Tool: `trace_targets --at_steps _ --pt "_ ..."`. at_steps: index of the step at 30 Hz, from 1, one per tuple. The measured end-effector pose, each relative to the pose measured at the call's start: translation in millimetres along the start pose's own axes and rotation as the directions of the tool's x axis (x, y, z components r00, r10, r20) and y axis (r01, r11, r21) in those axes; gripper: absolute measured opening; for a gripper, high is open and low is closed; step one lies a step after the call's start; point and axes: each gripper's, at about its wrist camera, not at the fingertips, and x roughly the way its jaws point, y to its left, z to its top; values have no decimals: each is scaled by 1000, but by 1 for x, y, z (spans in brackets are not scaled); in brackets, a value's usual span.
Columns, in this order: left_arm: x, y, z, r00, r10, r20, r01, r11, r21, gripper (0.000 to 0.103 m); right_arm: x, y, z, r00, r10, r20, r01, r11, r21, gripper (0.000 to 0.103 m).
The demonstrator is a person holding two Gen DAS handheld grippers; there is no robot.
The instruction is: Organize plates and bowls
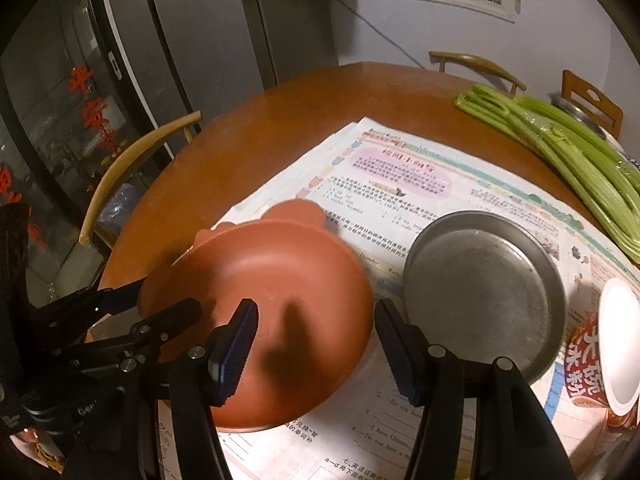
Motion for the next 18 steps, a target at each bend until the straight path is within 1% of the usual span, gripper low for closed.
trace_targets --at_steps 8,18 --pt "-18 8 3 999 3 41 -2 999 -34 57 -16 -1 0 999 12 46 -12 1000 2 61" --pt "-46 1 0 996 -8 86 10 1000 -23 58 -51 -8 -2 990 37 140 -40 999 19 61"
